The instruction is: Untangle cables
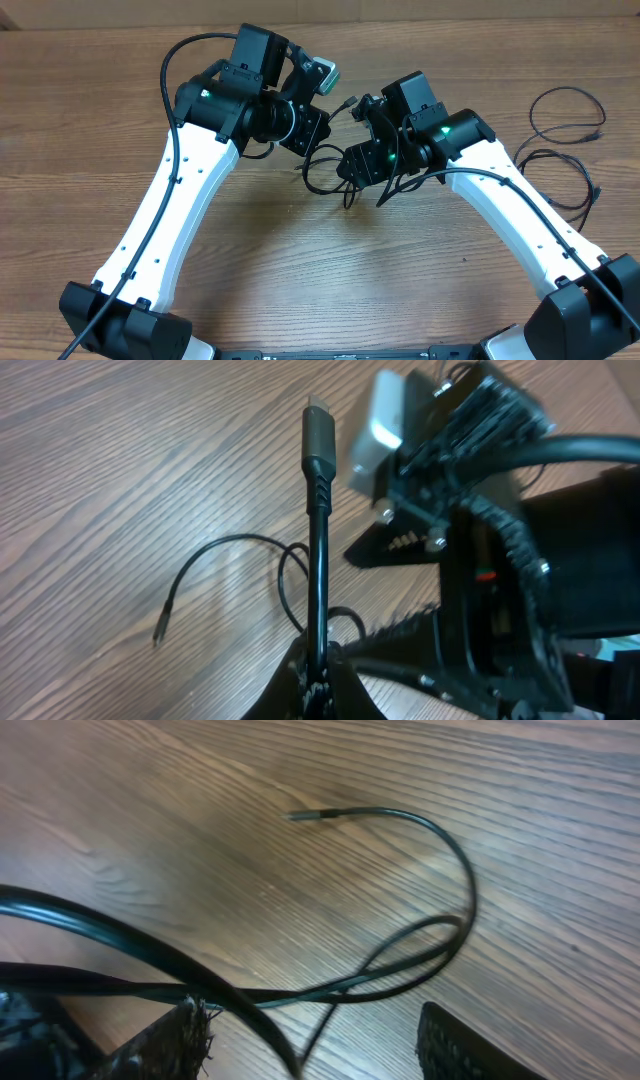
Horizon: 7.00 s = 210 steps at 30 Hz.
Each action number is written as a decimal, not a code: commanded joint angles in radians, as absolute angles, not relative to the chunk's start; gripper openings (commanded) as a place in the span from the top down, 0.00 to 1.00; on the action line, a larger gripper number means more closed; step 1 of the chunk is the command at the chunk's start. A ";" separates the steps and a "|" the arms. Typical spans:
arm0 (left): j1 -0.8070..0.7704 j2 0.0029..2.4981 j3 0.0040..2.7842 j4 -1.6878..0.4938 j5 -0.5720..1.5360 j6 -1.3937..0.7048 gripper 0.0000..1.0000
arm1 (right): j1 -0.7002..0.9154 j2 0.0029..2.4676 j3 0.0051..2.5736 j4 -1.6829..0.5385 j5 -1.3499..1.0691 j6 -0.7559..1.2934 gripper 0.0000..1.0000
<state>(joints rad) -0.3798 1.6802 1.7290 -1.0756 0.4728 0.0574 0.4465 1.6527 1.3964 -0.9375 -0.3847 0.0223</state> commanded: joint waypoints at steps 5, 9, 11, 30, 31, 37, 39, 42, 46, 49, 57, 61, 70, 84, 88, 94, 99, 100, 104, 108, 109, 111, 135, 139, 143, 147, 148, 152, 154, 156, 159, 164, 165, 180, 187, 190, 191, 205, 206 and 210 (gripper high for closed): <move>-0.384 1.652 1.770 -1.046 0.559 0.018 0.96 | 0.445 1.651 1.392 -0.908 -0.458 0.022 0.68; -0.362 1.640 1.789 -1.045 0.559 0.018 0.96 | 0.445 1.651 1.392 -0.905 -0.441 0.025 0.96; -0.344 1.630 1.789 -1.046 0.559 0.018 0.96 | 0.445 1.651 1.392 -0.905 -0.414 0.026 0.96; -0.405 1.651 1.780 -1.328 0.529 0.203 0.96 | 0.414 1.650 1.541 -0.790 -0.231 0.240 0.96; -0.406 1.651 1.774 -1.329 0.506 0.202 0.96 | 0.414 1.650 1.548 -0.795 -0.244 0.240 0.96; -0.405 1.654 1.738 -1.302 0.388 0.173 0.96 | 0.414 1.629 1.568 -0.826 -0.282 0.235 0.96; -0.405 1.655 1.730 -1.281 0.337 0.140 0.96 | 0.414 1.614 1.568 -0.827 -0.281 0.235 0.96; -0.405 1.655 1.722 -1.246 0.307 0.088 0.96 | 0.414 1.589 1.568 -0.837 -0.283 0.236 0.96; -0.406 1.664 1.722 -1.197 0.307 0.057 0.96 | 0.415 1.561 1.568 -0.859 -0.348 0.227 0.96; -0.406 1.675 1.722 -1.172 0.308 0.028 0.96 | 0.415 1.548 1.568 -0.864 -0.442 0.205 0.96; -0.407 1.685 1.722 -1.142 0.389 0.020 0.96 | 0.418 1.541 1.568 -0.863 -0.543 0.205 0.96; -0.408 1.687 1.721 -1.047 0.393 -0.045 0.96 | 0.432 1.541 1.568 -0.883 -0.657 0.205 0.96; -0.408 1.687 1.721 -0.909 0.384 -0.075 0.61 | 0.451 1.541 1.568 -0.991 -0.641 0.200 0.96; -0.402 1.687 1.722 -0.969 0.382 -0.071 0.67 | 0.451 1.541 1.568 -1.073 -0.585 0.133 0.96; -0.386 1.687 1.722 -0.962 0.381 -0.071 0.74 | 0.451 1.541 1.568 -1.092 -0.587 0.128 0.96; -0.351 1.687 1.722 -0.978 0.300 -0.108 0.81 | 0.453 1.541 1.568 -1.124 -0.589 0.094 0.96; -0.335 1.687 1.722 -1.050 0.191 -0.208 0.96 | 0.453 1.541 1.568 -1.077 -0.590 0.075 0.96; -0.333 1.687 1.722 -1.061 0.190 -0.215 0.96 | 0.453 1.541 1.568 -1.059 -0.620 0.058 0.96; -0.324 1.687 1.722 -1.098 0.199 -0.214 0.94 | 0.453 1.538 1.569 -0.934 -0.852 -0.031 0.96; -0.322 1.687 1.722 -1.139 0.253 -0.205 0.80 | 0.452 1.536 1.588 -0.840 -0.854 -0.031 0.96; -0.322 1.687 1.722 -1.142 0.262 -0.199 0.79 | 0.452 1.536 1.590 -0.833 -0.853 -0.031 0.96; -0.322 1.687 1.722 -1.155 0.285 -0.186 0.75 | 0.452 1.536 1.596 -0.816 -0.827 -0.027 0.96; -0.322 1.700 1.721 -0.979 0.382 -0.127 0.62 | 0.452 1.535 1.600 -0.816 -1.048 0.003 0.96; -0.321 1.700 1.721 -0.979 0.407 -0.101 0.65 | 0.449 1.535 1.600 -0.816 -1.016 0.003 0.96; -0.305 1.686 1.721 -0.981 0.521 0.007 0.68 | 0.448 1.535 1.600 -0.816 -0.976 0.003 0.96; -0.233 1.647 1.721 -1.017 0.545 0.010 0.67 | 0.448 1.535 1.600 -0.816 -0.888 0.003 0.96; -0.220 1.641 1.721 -1.025 0.556 0.007 0.67 | 0.448 1.535 1.600 -0.816 -0.876 0.003 0.96; -0.118 1.626 1.721 -1.087 0.783 -0.002 0.61 | 0.448 1.535 1.600 -0.809 -0.838 0.003 0.96; -0.069 1.631 1.721 -1.127 0.913 -0.003 0.56 | 0.448 1.535 1.600 -0.799 -0.839 0.004 0.96; -0.040 1.640 1.721 -1.147 1.012 -0.002 0.55 | 0.448 1.535 1.600 -0.785 -0.849 0.027 0.96; -0.024 1.657 1.721 -1.153 1.047 0.031 0.49 | 0.448 1.535 1.600 -0.751 -0.904 0.038 0.96; -0.035 1.684 1.721 -1.156 1.084 0.156 0.45 | 0.448 1.535 1.600 -0.718 -0.922 0.060 0.96; -0.034 1.687 1.721 -1.156 1.086 0.171 0.44 | 0.448 1.535 1.600 -0.717 -0.922 0.060 0.96; -0.046 1.689 1.721 -1.218 1.036 0.525 0.42 | 0.448 1.535 1.601 -0.636 -1.061 0.114 0.96; -0.047 1.689 1.721 -1.206 1.037 0.524 0.75 | 0.448 1.535 1.601 -0.633 -1.076 0.134 0.96; -0.046 1.689 1.721 -1.204 1.037 0.523 0.91 | 0.448 1.535 1.601 -0.633 -1.074 0.134 0.96; -0.046 1.689 1.721 -1.204 1.036 0.523 0.93 | 0.448 1.535 1.601 -0.634 -1.069 0.134 0.96; -0.012 1.599 1.793 -1.116 0.939 0.197 0.96 | 0.448 1.536 1.601 -0.964 -0.099 0.258 0.53; -0.013 1.583 1.793 -1.100 0.939 0.164 0.96 | 0.448 1.536 1.601 -0.978 -0.098 0.258 0.53; -0.014 1.532 1.793 -1.087 0.939 0.092 0.96 | 0.448 1.536 1.601 -1.009 -0.151 0.258 0.53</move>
<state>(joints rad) -0.0067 1.6020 1.7557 -1.0943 0.9306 0.2047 0.4465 1.5658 1.5757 -1.0023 -0.1654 0.2436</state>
